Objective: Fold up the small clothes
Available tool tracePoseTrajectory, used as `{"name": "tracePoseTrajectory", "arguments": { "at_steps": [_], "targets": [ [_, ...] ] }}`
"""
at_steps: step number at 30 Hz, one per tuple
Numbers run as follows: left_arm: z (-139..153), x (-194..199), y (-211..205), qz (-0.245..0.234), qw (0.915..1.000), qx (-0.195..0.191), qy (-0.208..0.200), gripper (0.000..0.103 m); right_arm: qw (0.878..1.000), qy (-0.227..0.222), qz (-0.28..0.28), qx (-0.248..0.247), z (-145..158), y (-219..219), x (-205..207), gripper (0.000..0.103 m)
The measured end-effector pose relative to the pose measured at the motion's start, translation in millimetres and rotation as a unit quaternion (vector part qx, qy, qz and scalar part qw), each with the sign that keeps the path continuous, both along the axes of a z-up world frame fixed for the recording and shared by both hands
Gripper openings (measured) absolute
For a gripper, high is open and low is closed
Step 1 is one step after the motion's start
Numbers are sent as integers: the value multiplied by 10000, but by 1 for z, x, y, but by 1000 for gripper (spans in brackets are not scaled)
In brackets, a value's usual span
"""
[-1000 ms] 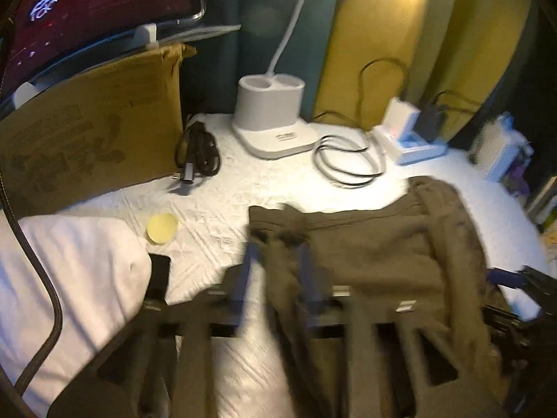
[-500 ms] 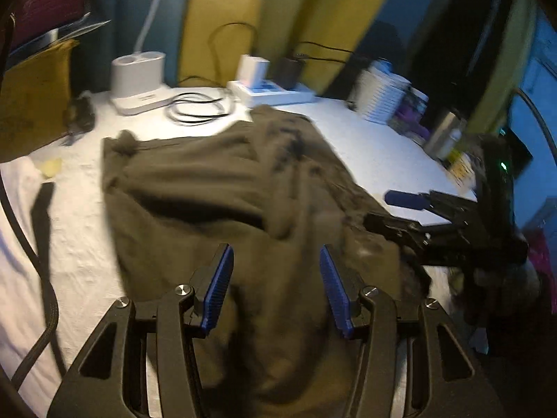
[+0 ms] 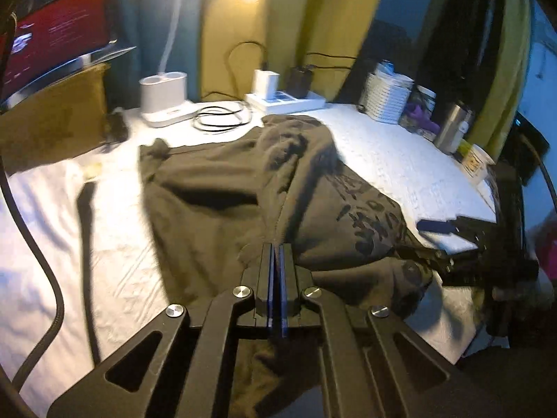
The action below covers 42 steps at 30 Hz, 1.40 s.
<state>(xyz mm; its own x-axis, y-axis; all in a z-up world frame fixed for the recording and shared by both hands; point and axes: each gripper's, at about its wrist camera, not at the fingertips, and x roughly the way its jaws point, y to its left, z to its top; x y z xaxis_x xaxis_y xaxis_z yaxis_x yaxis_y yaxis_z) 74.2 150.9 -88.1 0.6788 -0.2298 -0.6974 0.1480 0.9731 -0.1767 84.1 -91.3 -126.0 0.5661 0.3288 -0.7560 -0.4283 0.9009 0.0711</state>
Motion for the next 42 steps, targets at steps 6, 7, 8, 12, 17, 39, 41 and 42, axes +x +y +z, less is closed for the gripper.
{"name": "tracePoseTrajectory", "arguments": {
  "at_steps": [6,7,8,12,17,39,41,42],
  "targets": [
    [-14,-15,12,325,9993,-72,188,1,9995,-141,186,-190,-7,8,-22,77],
    [-18,-16,13,364,9989,-123,258,1,9994,-161,190,-220,-7,9,-24,77],
    [-20,-18,16,411,9983,-274,315,2,9993,-177,199,-244,-7,9,-27,77],
    [-14,-33,22,409,9960,-761,231,19,9995,-257,133,-149,-2,0,-34,78],
    [-13,-52,11,194,9972,-706,174,69,9991,-410,57,48,9,-7,-38,78],
    [-33,-87,20,380,9963,-108,760,3,9993,-270,227,-121,1,-7,-40,78],
    [-24,-87,25,463,9966,-78,674,4,9992,-339,197,-119,7,-11,-39,78],
    [-19,-86,26,532,9967,9,619,4,9990,-380,185,-119,10,-13,-38,78]
  ]
}}
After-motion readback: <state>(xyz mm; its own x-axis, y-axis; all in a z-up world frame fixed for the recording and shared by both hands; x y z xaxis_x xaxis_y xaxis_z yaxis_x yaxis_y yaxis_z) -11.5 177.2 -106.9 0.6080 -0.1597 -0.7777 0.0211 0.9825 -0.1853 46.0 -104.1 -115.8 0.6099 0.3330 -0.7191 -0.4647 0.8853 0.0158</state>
